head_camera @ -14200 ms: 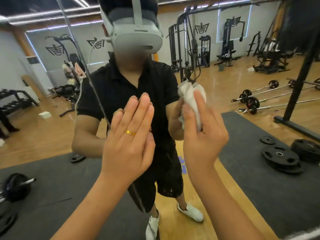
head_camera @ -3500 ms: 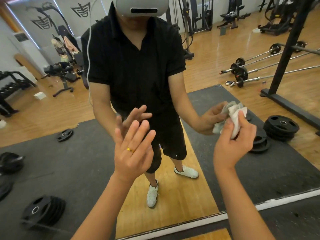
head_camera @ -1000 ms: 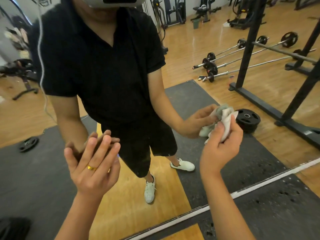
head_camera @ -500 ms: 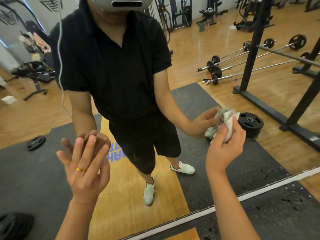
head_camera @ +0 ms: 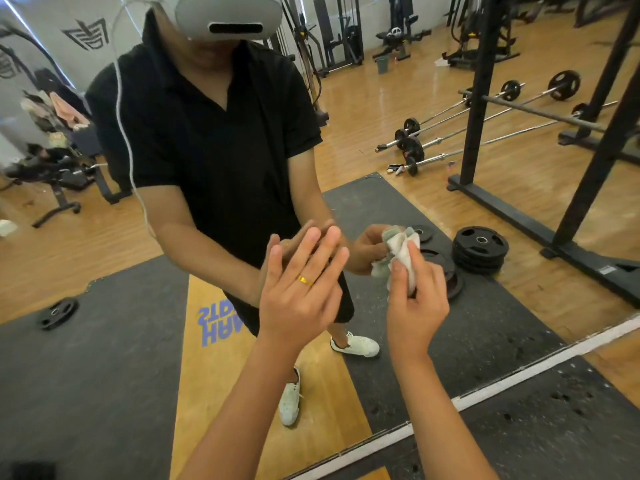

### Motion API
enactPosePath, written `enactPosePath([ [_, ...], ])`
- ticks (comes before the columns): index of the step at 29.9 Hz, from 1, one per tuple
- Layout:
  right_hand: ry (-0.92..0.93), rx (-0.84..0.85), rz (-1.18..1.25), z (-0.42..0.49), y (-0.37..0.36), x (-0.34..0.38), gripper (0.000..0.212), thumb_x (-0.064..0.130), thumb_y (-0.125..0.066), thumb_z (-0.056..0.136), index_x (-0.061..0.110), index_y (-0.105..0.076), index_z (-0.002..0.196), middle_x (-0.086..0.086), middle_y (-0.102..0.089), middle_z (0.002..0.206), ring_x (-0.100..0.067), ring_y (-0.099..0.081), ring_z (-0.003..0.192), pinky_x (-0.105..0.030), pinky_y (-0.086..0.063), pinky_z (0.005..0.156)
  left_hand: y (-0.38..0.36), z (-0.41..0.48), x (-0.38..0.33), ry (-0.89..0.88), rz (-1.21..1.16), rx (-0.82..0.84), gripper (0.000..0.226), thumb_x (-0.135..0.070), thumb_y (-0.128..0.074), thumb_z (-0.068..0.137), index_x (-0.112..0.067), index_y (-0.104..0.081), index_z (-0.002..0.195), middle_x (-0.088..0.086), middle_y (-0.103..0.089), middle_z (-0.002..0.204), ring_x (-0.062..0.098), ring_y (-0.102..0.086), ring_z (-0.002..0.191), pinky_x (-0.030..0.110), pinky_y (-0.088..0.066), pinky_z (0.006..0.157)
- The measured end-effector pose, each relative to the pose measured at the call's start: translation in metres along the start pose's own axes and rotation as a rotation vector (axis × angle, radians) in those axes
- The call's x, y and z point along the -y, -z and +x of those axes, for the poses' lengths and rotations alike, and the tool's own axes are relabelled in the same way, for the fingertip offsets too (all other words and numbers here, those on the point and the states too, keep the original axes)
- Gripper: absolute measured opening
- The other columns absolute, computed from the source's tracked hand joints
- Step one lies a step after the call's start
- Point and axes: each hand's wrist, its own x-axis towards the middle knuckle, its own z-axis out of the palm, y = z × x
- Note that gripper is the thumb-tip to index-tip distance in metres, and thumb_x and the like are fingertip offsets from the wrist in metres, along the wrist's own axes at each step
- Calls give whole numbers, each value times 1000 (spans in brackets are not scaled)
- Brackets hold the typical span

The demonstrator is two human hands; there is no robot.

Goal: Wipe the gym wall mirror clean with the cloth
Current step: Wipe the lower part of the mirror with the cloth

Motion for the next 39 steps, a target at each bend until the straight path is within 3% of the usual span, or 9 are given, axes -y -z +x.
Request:
enactPosePath([
  [3,-83,-46,112,-17,-18,21,32,9,-67,98,1,-68,129,-3,-61,96,4,-59,86,-14,-49,73,-5,-3,2,-21,44,-42,34,-10,-56,97,-13,-74,126,9,-57,145,24,-38,149,52,-18,126],
  [6,138,91,67,-30,-20,22,29,13,-63,101,0,-67,126,-5,-63,95,2,-58,82,-10,-45,70,-7,-3,3,-28,43,-55,35,-11,-55,97,-14,-71,129,10,-57,145,23,-34,152,55,-22,123],
  [9,362,130,-20,-5,-8,1,28,16,-61,103,5,-66,129,-3,-61,101,-11,-60,79,-22,-50,65,-6,-4,4,-40,54,-45,37,-10,-56,97,-15,-67,132,11,-57,145,25,-35,151,57,-25,121],
  [14,81,-110,-27,55,5,-11,32,12,-66,100,6,-67,131,-14,-63,96,-14,-61,83,-11,-46,74,-8,-6,5,-34,80,-36,35,-9,-60,95,-15,-67,129,11,-56,145,27,-35,151,60,-26,120],
  [17,54,-114,14,42,-3,0,35,12,-66,101,8,-64,136,-8,-60,103,-9,-60,88,-19,-51,73,-10,-8,5,-32,98,-39,34,-10,-60,95,-15,-68,128,12,-57,144,27,-33,153,58,-23,122],
  [24,498,129,-67,32,8,-20,26,12,-62,104,6,-68,129,-9,-63,91,-18,-59,74,-29,-53,67,-14,-10,7,-51,145,-81,36,-9,-62,95,-15,-66,129,14,-58,141,28,-33,152,52,-17,126],
  [29,-54,-184,-6,73,17,-31,37,15,-64,101,7,-64,137,-10,-59,101,1,-53,84,-11,-45,78,-17,-9,6,-58,160,-98,37,-8,-63,93,-14,-68,129,15,-59,140,29,-33,152,52,-16,126],
  [31,-134,-224,26,65,8,-22,38,18,-63,102,8,-62,139,-4,-57,105,0,-55,90,-15,-48,77,-18,-9,5,-60,161,-99,38,-8,-64,92,-14,-70,128,14,-58,141,29,-34,152,53,-17,126],
  [39,322,25,-55,34,3,-10,35,17,-62,105,6,-58,138,-1,-54,103,-8,-59,82,-22,-52,69,-16,-11,2,-55,137,-93,35,-11,-63,93,-15,-69,127,10,-54,146,28,-35,152,53,-18,125],
])
